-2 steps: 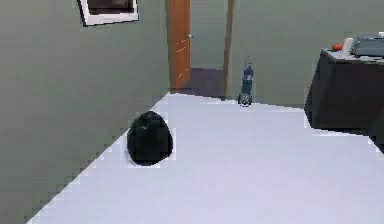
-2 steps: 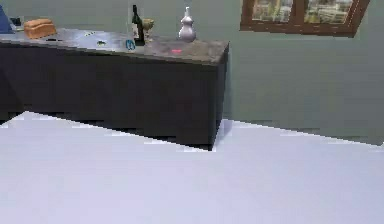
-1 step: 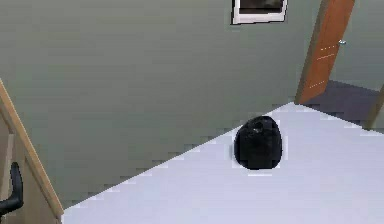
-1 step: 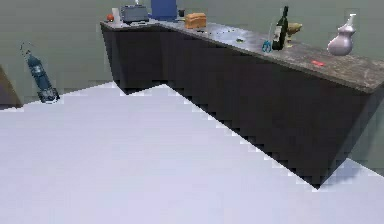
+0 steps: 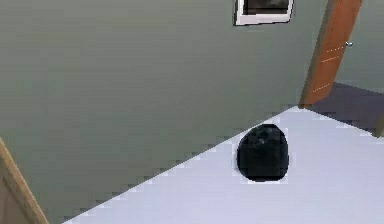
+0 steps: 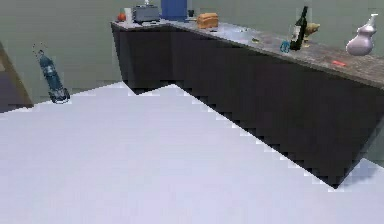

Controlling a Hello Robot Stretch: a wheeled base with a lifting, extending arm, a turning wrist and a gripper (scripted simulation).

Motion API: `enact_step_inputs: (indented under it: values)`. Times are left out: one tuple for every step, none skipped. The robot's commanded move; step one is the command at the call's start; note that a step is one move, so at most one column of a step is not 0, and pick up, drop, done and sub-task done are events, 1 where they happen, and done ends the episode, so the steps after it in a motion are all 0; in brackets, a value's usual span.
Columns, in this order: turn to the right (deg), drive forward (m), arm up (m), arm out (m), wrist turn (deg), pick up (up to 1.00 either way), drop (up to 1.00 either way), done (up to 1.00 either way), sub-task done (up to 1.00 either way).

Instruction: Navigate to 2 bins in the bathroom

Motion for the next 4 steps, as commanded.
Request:
enact_step_inputs:
  values:
    - [45.0, 0.0, 0.0, 0.0, 0.0, 0.0, 0.0, 0.0, 0.0]
    - [6.0, 0.0, 0.0, 0.0, 0.0, 0.0, 0.0, 0.0, 0.0]
    - [0.0, 1.0, 0.0, 0.0, 0.0, 0.0, 0.0, 0.0, 0.0]
    - [0.0, 0.75, 0.0, 0.0, 0.0, 0.0, 0.0, 0.0, 0.0]
